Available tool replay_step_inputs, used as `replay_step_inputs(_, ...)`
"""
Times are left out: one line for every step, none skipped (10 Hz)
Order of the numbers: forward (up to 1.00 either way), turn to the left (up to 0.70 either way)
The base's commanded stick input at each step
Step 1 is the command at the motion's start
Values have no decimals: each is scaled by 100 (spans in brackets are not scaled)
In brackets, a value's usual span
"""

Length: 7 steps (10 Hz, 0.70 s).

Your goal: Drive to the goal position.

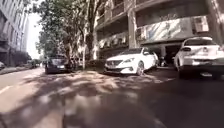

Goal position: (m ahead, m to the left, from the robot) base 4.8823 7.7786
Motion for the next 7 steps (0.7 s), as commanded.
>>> replay_step_inputs(70,-14)
replay_step_inputs(70,-14)
replay_step_inputs(70,-14)
replay_step_inputs(70,-14)
replay_step_inputs(70,-14)
replay_step_inputs(70,-14)
replay_step_inputs(70,-14)
